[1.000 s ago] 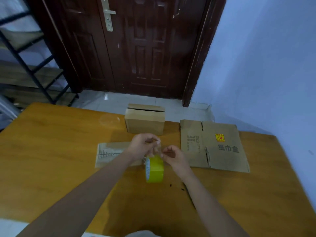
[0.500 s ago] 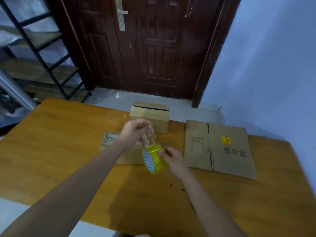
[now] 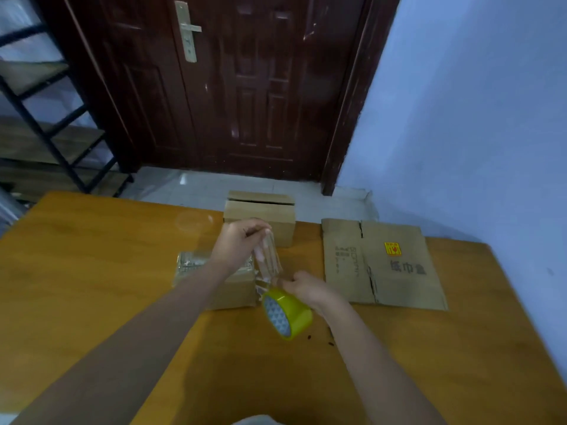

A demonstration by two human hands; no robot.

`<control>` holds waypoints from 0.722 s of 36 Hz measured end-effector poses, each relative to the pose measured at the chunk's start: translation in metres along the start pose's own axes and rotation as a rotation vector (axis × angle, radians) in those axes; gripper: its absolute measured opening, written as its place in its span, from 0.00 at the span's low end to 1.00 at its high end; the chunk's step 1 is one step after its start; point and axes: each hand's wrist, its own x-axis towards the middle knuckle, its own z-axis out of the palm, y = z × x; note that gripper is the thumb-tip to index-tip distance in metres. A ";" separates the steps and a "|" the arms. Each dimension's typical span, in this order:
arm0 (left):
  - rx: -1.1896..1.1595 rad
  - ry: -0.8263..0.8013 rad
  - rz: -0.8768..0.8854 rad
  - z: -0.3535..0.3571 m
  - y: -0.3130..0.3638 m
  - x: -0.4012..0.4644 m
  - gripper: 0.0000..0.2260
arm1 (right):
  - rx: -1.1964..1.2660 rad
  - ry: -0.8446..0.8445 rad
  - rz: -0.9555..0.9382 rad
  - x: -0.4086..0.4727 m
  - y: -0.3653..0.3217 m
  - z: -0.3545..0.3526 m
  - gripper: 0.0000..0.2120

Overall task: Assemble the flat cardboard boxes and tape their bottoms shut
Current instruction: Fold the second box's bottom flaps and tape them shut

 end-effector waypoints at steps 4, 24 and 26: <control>-0.086 0.010 -0.054 -0.022 -0.014 0.015 0.11 | 0.252 0.017 -0.116 -0.006 -0.015 0.013 0.23; -0.047 -0.331 -0.073 -0.041 -0.084 0.068 0.09 | 0.736 0.192 -0.247 -0.030 -0.021 0.078 0.11; -0.005 -0.349 -0.052 -0.033 -0.084 0.067 0.07 | 0.733 0.219 -0.256 -0.032 -0.016 0.075 0.05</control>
